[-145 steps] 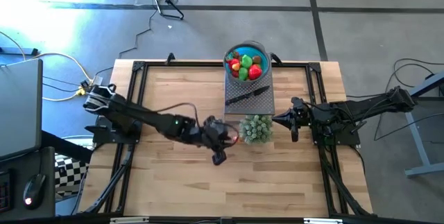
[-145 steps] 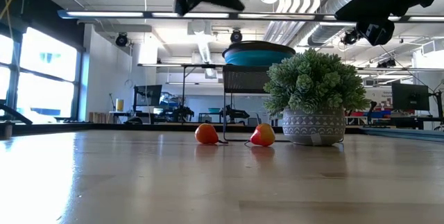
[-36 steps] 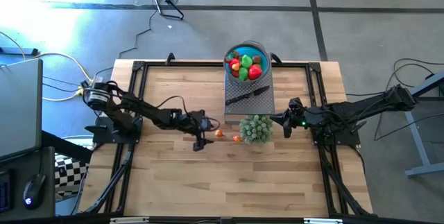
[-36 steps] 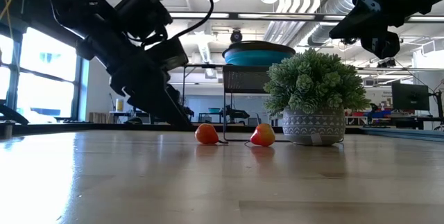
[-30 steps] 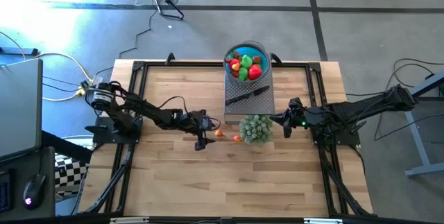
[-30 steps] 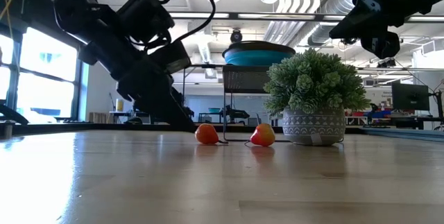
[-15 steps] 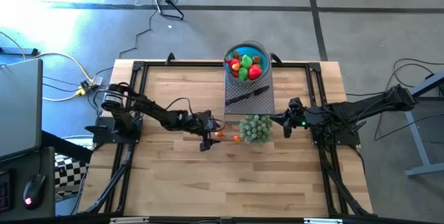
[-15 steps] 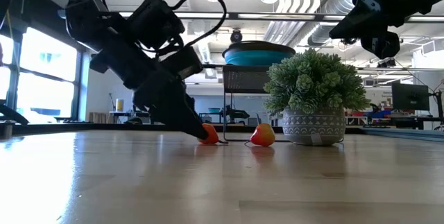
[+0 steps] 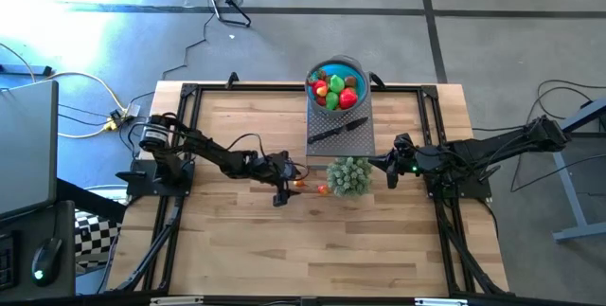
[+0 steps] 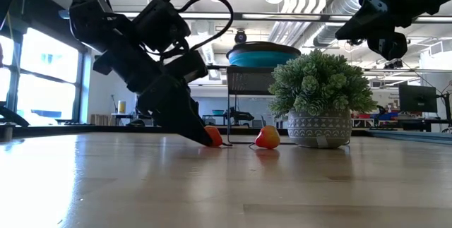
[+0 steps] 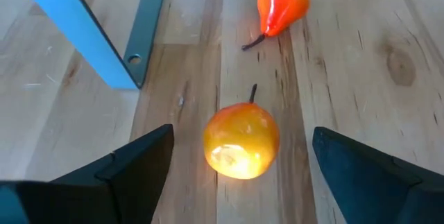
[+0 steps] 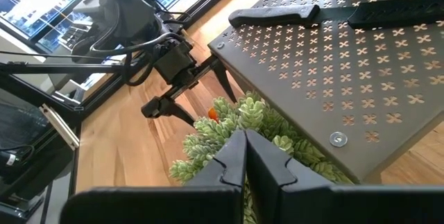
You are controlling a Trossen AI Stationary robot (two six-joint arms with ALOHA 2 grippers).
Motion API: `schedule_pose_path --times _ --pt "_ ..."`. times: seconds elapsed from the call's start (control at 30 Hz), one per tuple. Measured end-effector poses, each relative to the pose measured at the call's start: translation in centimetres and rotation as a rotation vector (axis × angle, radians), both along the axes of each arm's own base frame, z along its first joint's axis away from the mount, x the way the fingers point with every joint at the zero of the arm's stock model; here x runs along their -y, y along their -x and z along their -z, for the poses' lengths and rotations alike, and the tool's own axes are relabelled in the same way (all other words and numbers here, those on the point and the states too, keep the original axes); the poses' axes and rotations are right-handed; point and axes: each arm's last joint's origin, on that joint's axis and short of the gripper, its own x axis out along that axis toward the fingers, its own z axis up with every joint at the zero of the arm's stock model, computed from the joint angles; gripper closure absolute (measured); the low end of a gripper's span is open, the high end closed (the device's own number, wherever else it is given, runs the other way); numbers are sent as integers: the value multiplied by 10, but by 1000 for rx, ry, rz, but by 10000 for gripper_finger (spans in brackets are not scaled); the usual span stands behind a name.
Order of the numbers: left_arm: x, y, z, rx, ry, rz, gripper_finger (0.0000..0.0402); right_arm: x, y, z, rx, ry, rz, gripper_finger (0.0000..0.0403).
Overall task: Pick & Place Fruit
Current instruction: Put the orange pear into the blue strainer bowl
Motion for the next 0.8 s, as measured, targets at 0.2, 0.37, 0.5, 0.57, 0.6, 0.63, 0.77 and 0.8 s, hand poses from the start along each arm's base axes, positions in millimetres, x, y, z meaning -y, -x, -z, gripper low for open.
schedule_pose_path --times 0.2,0.37,0.5,0.57,0.6,0.63,0.77,0.8 --pt "0 0 0 -5 5 -11 111 0 0 0 0 0 0 401" --pt "0 0 0 -6 37 -38 148 0 0 0 0 0 0 401" --pt "0 1 0 -9 37 -37 169 0 0 0 0 0 0 401" --pt "-1 1 1 -11 37 -37 177 0 0 0 0 0 -1 401" --pt "-1 1 1 -12 37 -37 181 0 0 0 0 0 0 401" --pt "-1 1 1 -12 38 -37 184 0 0 0 0 0 0 401" --pt "0 1 1 -15 40 -34 194 0 0 0 0 0 -1 401" --pt "0 1 1 -16 40 -33 197 0 0 0 0 0 0 401"
